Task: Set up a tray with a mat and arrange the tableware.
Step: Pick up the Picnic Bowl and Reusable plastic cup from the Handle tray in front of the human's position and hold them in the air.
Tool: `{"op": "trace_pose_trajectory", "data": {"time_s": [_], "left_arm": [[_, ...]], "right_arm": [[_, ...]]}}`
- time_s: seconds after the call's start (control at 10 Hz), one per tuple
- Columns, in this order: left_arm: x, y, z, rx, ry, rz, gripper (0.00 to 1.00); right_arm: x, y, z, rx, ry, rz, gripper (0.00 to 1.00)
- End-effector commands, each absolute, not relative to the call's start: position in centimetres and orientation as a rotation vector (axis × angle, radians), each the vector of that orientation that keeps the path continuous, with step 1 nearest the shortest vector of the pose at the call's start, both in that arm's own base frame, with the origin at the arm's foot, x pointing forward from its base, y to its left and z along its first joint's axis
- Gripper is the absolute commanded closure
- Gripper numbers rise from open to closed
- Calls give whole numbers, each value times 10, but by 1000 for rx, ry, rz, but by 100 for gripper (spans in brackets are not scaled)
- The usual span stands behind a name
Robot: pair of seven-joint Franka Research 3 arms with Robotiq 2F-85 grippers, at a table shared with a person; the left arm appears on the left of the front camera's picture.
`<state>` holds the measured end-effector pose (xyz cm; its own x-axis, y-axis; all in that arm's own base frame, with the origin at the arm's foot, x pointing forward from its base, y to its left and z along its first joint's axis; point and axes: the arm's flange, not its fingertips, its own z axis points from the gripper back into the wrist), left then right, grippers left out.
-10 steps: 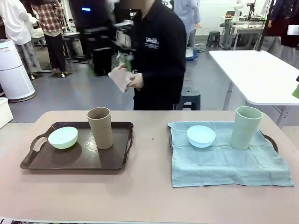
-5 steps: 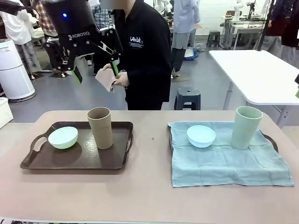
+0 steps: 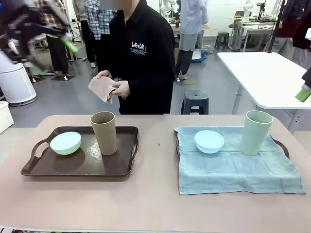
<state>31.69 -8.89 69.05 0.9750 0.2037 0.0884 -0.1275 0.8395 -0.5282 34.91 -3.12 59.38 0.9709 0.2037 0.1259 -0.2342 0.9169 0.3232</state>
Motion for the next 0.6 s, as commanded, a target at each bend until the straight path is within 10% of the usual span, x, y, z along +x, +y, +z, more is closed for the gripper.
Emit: {"op": "trace_pose_trajectory", "data": {"time_s": [0.0, 0.5], "left_arm": [[307, -12, 665, -737, -78, 151, 6], [314, -34, 679, -659, -128, 162, 6]], "right_arm": [[354, -52, 591, 408, -74, 194, 0], [347, -45, 593, 380, -85, 205, 0]]}}
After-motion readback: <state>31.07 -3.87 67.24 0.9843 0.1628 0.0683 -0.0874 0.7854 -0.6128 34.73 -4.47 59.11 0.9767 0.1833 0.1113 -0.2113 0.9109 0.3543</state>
